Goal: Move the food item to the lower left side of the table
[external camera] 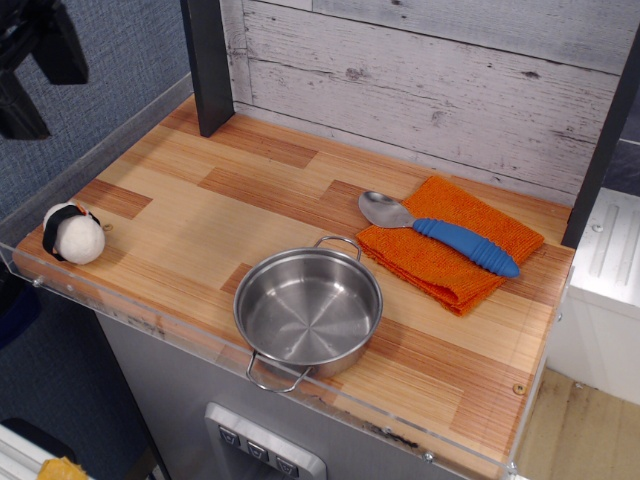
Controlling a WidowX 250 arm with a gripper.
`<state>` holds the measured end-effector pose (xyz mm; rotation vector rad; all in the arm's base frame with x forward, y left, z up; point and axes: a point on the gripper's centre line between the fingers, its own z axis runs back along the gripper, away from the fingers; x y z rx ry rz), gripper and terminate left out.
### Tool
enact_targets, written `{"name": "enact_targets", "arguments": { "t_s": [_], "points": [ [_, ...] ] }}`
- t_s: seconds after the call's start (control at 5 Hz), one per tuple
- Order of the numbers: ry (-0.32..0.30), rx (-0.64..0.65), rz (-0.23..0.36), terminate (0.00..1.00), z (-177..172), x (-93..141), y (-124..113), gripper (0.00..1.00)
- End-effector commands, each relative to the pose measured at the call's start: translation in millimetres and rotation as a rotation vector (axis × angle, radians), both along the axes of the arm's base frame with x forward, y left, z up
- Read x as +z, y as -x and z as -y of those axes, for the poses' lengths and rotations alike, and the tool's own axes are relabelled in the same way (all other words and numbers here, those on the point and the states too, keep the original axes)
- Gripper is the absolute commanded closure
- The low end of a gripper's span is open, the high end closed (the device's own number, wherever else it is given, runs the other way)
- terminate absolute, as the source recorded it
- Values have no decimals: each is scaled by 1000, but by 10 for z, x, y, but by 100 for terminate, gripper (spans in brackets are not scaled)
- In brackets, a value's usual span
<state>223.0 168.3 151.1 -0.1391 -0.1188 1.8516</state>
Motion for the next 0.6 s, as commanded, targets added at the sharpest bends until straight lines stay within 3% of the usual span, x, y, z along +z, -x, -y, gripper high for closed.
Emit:
{"name": "enact_targets", "arguments": {
  "t_s": [0.0,0.2,0.4],
  "points": [
    [-54,-40,46,0,47,190,59,0],
    [-54,-40,46,0,47,190,59,0],
    [-54,-40,46,100,47,190,59,0]
  ]
}}
